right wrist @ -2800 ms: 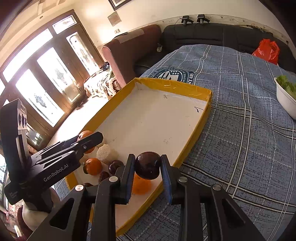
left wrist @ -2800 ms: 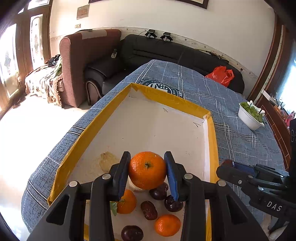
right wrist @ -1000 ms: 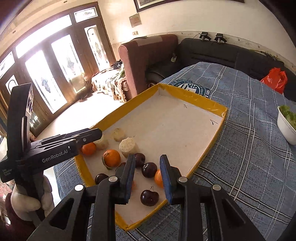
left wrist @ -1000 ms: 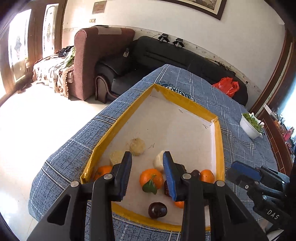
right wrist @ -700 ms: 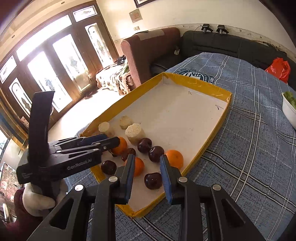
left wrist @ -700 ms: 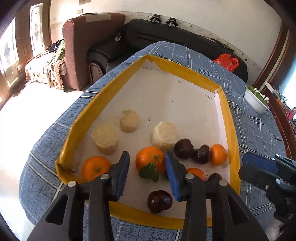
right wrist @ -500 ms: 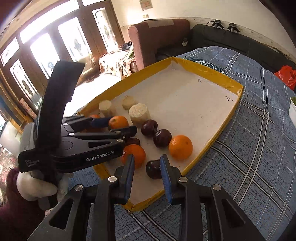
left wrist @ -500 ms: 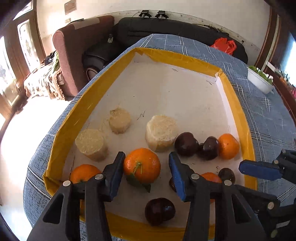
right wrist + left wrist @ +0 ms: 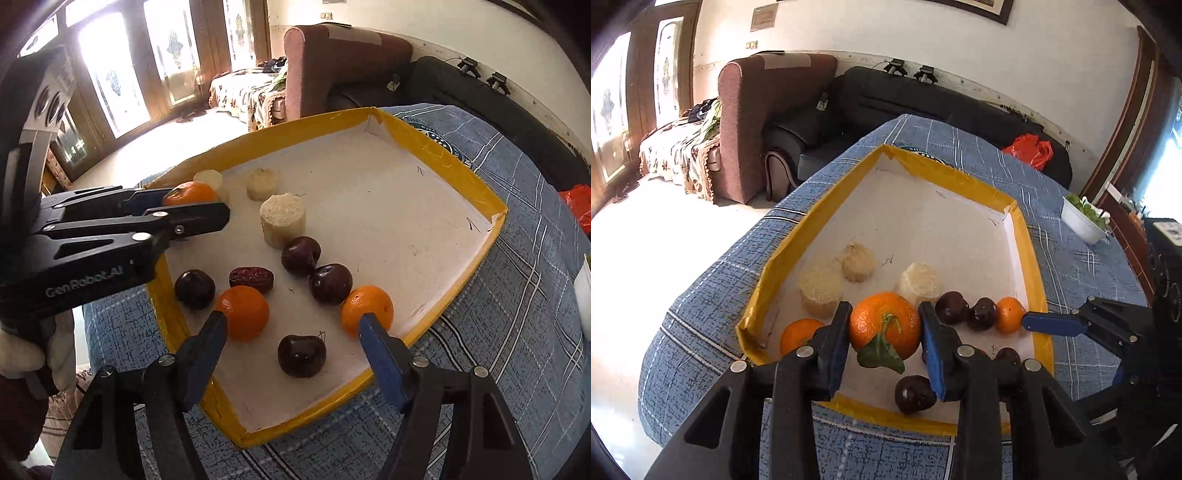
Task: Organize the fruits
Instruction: 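Grasp a tangerine in the tray with each tool and lift them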
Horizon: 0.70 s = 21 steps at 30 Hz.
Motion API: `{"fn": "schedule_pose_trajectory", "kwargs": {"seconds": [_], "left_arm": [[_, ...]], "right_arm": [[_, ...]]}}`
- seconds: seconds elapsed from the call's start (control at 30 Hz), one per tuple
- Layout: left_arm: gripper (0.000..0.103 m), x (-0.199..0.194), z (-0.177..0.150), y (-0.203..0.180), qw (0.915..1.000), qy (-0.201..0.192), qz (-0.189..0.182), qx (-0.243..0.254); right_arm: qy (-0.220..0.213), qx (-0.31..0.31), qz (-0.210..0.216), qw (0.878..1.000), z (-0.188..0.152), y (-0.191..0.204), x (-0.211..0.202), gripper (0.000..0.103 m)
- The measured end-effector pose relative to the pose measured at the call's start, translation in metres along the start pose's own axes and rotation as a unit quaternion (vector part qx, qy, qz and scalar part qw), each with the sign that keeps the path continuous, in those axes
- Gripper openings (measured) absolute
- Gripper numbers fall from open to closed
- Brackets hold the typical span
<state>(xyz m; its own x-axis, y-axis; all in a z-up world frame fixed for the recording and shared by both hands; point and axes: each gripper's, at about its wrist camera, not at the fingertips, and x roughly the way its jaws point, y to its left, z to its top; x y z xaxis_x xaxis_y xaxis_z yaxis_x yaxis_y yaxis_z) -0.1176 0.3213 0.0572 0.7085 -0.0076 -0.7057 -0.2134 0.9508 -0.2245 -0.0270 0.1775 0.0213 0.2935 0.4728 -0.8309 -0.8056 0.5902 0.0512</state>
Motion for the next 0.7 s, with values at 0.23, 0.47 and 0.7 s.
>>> {"fn": "schedule_pose_trajectory", "kwargs": {"seconds": [0.23, 0.47, 0.7], "left_arm": [[0.035, -0.026, -0.006, 0.013, 0.9992, -0.027, -0.012, -0.026], [0.035, -0.029, -0.011, 0.015, 0.9991, -0.03, -0.017, -0.025], [0.035, -0.027, -0.008, 0.013, 0.9991, -0.031, -0.014, -0.025]], "right_arm": [[0.002, -0.004, 0.019, 1.0, 0.007, 0.011, 0.014, 0.064], [0.007, 0.011, 0.023, 1.0, 0.008, 0.014, 0.024, 0.039], [-0.038, 0.05, 0.009, 0.998, 0.013, -0.007, -0.005, 0.039]]}}
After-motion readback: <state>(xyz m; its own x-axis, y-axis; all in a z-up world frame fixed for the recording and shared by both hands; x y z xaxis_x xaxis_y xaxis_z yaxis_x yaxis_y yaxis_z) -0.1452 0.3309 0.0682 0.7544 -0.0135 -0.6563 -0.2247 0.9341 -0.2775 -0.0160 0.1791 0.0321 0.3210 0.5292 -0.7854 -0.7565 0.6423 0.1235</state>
